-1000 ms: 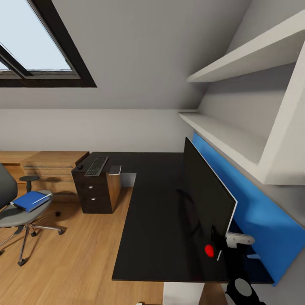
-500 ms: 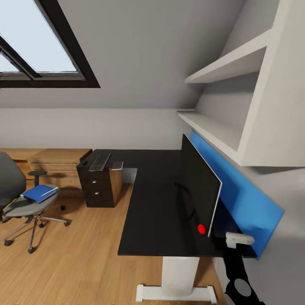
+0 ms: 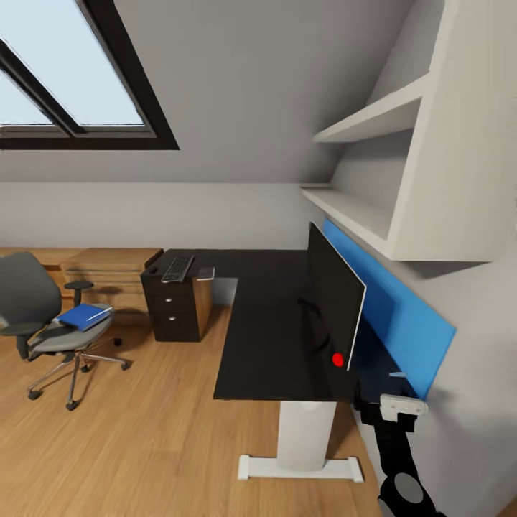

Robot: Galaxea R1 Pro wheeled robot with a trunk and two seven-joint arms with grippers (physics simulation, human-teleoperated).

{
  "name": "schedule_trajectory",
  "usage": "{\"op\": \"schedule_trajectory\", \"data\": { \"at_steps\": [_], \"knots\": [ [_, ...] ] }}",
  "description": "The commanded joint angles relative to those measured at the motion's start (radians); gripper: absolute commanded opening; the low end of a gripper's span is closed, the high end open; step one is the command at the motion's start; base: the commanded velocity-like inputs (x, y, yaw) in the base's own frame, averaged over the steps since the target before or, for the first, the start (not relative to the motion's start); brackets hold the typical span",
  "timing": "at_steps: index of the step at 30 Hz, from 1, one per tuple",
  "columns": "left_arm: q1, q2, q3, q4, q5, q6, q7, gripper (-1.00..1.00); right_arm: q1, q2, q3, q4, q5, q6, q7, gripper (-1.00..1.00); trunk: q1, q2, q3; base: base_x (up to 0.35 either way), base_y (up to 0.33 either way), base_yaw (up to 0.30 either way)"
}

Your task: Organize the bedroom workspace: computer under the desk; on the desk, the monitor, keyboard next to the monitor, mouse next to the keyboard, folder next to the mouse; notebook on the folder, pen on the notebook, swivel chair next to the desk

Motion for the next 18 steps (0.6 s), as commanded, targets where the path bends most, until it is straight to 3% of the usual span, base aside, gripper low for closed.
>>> {"op": "schedule_trajectory", "data": {
  "at_steps": [1, 6, 9, 11, 14, 17, 18],
  "knots": [
    [0.0, 0.0, -0.002, -0.001, 0.006, 0.0, 0.004, 1.0, -0.002, -0.001, 0.005, 0.0, -0.01, -0.01, -0.006, 1.0, 0.0, -0.002, -0.002, -0.276, 0.213, 0.0],
    [0.001, 0.001, -0.003, 0.002, 0.005, 0.004, 0.003, 1.0, -0.002, 0.006, 0.017, 0.014, -0.013, -0.008, -0.014, 1.0, 0.0, -0.002, -0.002, -0.269, 0.223, 0.0],
    [0.0, 0.005, -0.001, 0.0, 0.005, 0.002, 0.004, 1.0, -0.002, 0.012, 0.031, 0.111, -0.018, -0.006, -0.011, 1.0, 0.0, -0.002, -0.002, -0.263, 0.23, 0.0],
    [0.001, 0.007, 0.0, -0.001, 0.006, 0.002, 0.004, 1.0, -0.002, 0.032, 0.047, 0.196, -0.022, -0.009, -0.007, 1.0, 0.0, -0.002, -0.002, -0.226, 0.253, 0.0],
    [0.001, 0.008, 0.001, -0.001, 0.006, 0.002, 0.003, 1.0, -0.002, 0.129, 0.059, 0.395, -0.019, -0.073, -0.002, 1.0, 0.0, -0.002, -0.002, -0.108, 0.297, 0.0],
    [0.0, 0.01, 0.002, -0.001, 0.006, 0.003, 0.004, 1.0, -0.002, 0.191, 0.062, 0.57, -0.015, -0.178, 0.0, 1.0, 0.0, -0.002, -0.002, -0.016, 0.321, 0.0],
    [0.0, 0.01, 0.002, -0.001, 0.006, 0.003, 0.004, 1.0, -0.002, 0.199, 0.062, 0.602, -0.015, -0.2, 0.001, 1.0, 0.0, -0.002, -0.002, 0.039, 0.327, 0.0]
  ]
}}
